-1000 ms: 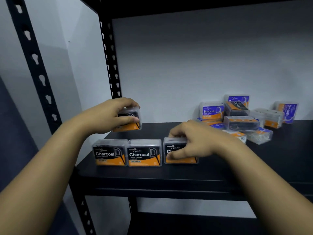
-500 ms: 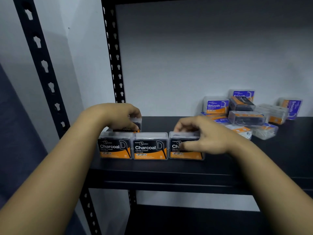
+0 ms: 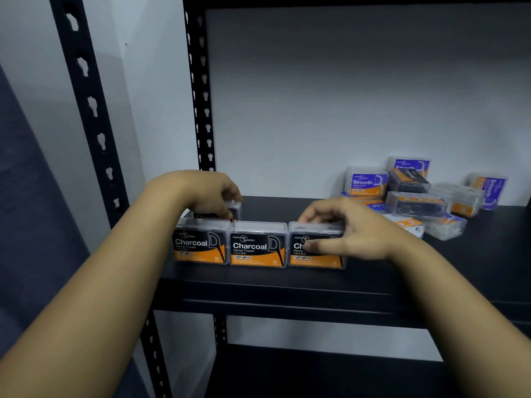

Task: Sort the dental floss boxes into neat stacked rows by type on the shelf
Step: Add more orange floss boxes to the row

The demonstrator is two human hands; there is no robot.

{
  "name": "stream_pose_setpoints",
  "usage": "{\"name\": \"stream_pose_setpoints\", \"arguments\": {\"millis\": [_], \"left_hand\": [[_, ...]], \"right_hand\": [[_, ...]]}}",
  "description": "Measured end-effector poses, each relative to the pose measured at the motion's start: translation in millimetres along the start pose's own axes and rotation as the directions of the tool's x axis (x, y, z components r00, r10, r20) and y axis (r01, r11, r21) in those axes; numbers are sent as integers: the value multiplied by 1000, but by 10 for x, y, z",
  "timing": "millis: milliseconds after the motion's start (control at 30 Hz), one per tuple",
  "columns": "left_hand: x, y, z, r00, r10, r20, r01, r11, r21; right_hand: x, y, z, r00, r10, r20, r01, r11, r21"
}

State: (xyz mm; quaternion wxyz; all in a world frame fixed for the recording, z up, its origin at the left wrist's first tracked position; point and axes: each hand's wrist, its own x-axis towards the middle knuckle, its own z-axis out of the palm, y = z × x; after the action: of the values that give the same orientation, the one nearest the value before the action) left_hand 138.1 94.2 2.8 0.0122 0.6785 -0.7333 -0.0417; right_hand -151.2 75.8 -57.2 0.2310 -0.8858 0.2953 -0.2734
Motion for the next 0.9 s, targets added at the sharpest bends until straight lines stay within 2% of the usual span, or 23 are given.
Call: {"name": "stream_pose_setpoints", "arguments": {"millis": [900], "left_hand": [[-13,-39,-54,999,12,35,-12,1000,-1]], "right_hand": [[-23,41,21,1000,-12,4,12,999,44]]}}
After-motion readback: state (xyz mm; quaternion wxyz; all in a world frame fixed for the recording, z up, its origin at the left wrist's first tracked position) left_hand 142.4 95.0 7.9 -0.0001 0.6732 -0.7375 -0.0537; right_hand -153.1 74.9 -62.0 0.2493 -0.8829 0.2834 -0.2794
